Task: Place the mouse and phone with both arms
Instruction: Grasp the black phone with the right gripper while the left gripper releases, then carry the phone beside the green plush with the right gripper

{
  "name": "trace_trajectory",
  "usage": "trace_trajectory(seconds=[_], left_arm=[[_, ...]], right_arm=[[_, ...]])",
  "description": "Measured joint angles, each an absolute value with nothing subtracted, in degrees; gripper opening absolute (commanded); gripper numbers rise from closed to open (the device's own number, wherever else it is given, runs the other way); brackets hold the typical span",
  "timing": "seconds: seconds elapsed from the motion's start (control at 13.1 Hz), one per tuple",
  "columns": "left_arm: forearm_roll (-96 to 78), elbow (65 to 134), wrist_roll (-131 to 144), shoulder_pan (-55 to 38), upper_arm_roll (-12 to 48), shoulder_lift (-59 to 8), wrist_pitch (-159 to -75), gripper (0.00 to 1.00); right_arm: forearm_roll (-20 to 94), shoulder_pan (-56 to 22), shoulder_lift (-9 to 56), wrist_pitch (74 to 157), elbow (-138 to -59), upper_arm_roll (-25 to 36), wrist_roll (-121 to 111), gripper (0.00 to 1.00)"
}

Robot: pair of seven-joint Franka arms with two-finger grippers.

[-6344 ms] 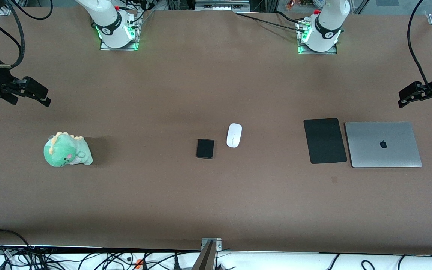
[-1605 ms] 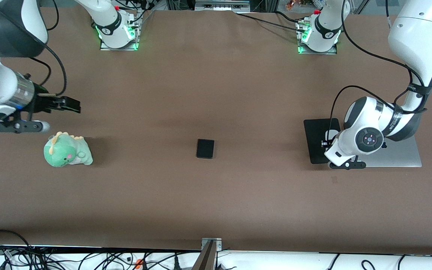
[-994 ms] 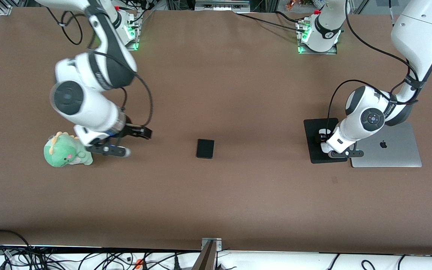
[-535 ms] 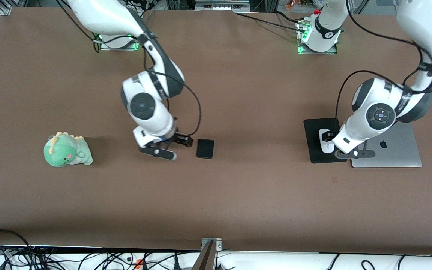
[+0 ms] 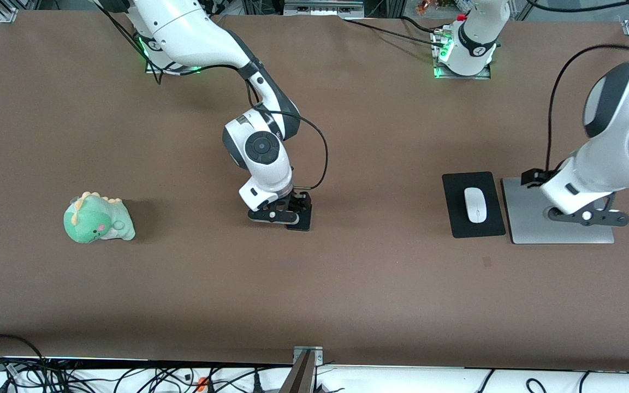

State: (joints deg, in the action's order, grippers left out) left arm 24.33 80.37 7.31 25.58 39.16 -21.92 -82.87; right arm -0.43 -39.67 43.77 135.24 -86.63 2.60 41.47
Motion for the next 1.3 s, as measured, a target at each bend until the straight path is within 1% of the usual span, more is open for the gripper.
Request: trace_trajectory(seconds=[0.15, 0.31, 0.38, 0.46, 0.54, 0.69, 0.84, 0.99, 1.07, 1.22, 1.3], left_arm=[[22.72, 73.71, 5.88, 25.75, 39.69, -21.72, -77.19, 1.0], [20.0, 70.18, 4.91, 26.53, 38.68, -21.32, -75.3, 1.0], [18.26, 69.72, 4.35, 26.11, 36.58, -20.66, -75.26, 1.0], [15.76, 69.73, 3.89, 24.27, 32.68, -19.82, -75.34, 1.0], [12.82, 70.0, 3.44, 21.21, 27.35, -18.82, -76.1, 1.0], [7.74, 73.61, 1.62, 15.1, 16.84, -15.65, -80.82, 1.0], [6.18, 81.08, 0.6, 9.97, 9.16, -10.68, -86.63, 1.0], [4.1, 88.62, 0.55, 5.78, 3.47, -5.17, -91.0, 1.0], [2.78, 91.42, 0.5, 4.58, 1.6, -2.9, -92.42, 1.0], [1.87, 95.01, 0.3, 3.98, 0.19, 0.24, -93.89, 1.0], [1.87, 95.79, 0.22, 3.9, 0.17, 0.93, -94.0, 1.0]], right_arm=[[-1.06, -40.99, 45.32, 135.94, -86.6, 2.58, 41.26, 1.0], [-1.1, -42.0, 46.11, 137.24, -86.48, 2.59, 41.26, 1.0], [-1.1, -42.2, 46.14, 137.74, -86.45, 2.6, 41.26, 1.0], [-1.1, -42.24, 46.17, 138.29, -86.44, 2.6, 41.26, 1.0], [-1.1, -42.23, 46.35, 139.06, -86.43, 2.64, 41.26, 1.0], [-1.1, -42.29, 47.65, 140.83, -85.78, 2.65, 41.48, 1.0], [-1.1, -42.47, 49.51, 141.14, -84.0, 2.65, 42.05, 1.0], [-1.1, -42.64, 50.49, 141.18, -83.01, 2.64, 42.1, 0.99], [-1.1, -42.7, 50.57, 141.19, -82.88, 2.65, 42.11, 0.93], [-1.1, -42.74, 50.56, 141.19, -82.79, 2.66, 42.17, 0.68], [-1.1, -42.74, 50.57, 141.19, -82.78, 2.68, 42.2, 0.58]])
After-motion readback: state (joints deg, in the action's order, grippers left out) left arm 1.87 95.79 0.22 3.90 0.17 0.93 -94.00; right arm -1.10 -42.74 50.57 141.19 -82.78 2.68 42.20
